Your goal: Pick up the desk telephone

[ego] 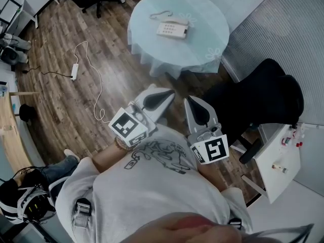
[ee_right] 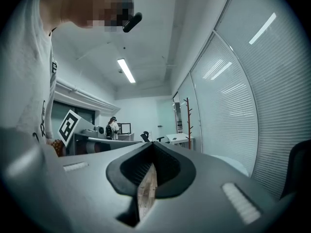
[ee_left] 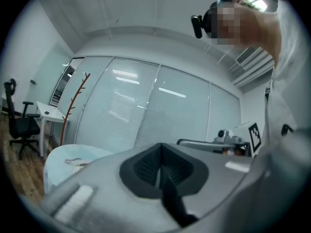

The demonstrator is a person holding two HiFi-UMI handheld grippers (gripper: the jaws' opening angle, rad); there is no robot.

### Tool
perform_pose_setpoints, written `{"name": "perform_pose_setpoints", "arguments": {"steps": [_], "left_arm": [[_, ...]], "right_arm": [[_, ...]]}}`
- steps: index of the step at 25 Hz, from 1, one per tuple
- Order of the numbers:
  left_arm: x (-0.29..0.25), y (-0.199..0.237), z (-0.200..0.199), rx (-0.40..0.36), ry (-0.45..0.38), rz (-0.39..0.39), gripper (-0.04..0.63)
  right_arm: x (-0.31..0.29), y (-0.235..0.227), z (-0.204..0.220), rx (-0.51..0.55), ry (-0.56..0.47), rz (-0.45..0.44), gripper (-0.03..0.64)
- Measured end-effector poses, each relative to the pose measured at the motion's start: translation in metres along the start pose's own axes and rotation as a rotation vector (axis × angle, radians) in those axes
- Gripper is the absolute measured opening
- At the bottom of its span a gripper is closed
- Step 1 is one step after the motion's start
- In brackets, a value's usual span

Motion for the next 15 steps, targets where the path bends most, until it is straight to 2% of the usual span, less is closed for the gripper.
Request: {"name": "perform_pose_setpoints", "arguments": {"steps": [7, 15], "left_arm": [[-0.014, 0.034, -0.002, 0.019, -0.002, -0.010, 0.002], [-0.045, 0.114, -0.016, 0.036, -0.001, -0.011, 0.002]], "right_arm": [[-0.030, -0.018, 0.003, -0.001, 0.010, 0.003, 0.006], [-0.106, -0.060, 0.000, 0.005, 0.028, 0.005, 0.006]]}}
Point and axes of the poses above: the fingertips, and each gripper's own axes: x backward along the fingers, y to its left, z out of its underside, the point moved 8 cm from there along x, backward along the fingers, and after that the axes turned 2 degrees about y, right-handed, at the moved point
